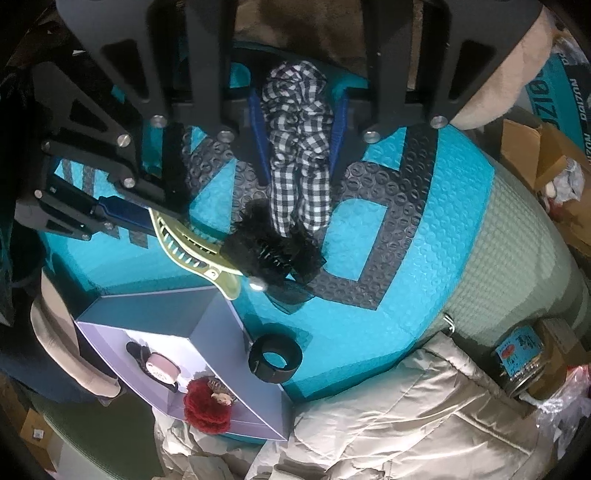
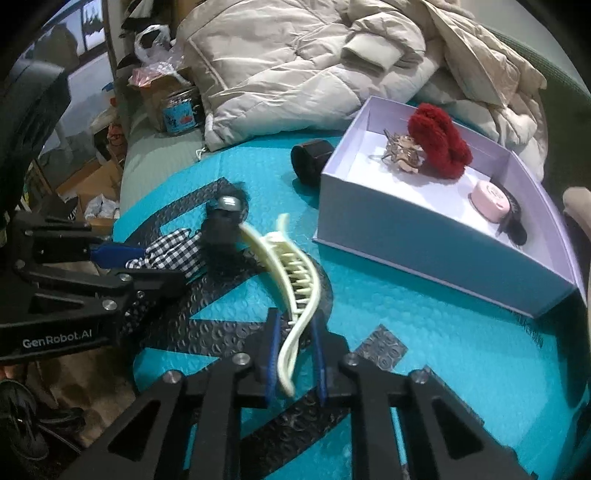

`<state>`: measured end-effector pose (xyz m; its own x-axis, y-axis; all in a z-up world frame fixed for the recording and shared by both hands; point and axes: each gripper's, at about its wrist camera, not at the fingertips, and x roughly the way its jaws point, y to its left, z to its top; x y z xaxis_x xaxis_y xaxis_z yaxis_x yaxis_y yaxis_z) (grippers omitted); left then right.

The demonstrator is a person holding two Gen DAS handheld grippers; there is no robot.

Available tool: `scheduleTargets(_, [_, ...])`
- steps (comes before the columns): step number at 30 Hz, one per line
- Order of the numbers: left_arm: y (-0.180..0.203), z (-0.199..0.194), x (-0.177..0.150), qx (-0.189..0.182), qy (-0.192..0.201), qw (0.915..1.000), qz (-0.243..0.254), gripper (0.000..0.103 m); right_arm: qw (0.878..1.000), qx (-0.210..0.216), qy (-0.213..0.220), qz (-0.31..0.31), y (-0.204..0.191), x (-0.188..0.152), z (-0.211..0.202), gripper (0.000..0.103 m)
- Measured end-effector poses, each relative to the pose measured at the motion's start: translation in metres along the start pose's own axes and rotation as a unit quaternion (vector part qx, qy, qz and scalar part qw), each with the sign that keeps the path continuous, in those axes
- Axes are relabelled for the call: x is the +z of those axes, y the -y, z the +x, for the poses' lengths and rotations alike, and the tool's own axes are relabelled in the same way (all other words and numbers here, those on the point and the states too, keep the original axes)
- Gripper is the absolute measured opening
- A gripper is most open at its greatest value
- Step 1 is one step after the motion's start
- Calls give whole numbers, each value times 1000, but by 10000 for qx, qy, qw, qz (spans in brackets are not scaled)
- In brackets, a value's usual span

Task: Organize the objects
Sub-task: 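Carry the gingham scrunchie and banana clip with both tools over the lavender box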

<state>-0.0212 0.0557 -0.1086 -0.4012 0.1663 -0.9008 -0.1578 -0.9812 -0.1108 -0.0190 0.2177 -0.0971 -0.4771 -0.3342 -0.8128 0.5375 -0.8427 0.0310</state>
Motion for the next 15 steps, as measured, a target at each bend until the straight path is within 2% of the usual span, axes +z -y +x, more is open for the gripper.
scheduleTargets(6, [0,-5,-1,-122,28,9999,-82,21,9997,46,10,248,9,-2,-8,10])
scheduleTargets(15, [7,-28,-4,-68,166,9998,-53,21,9991,-65,156,398,13,-8,-28,10])
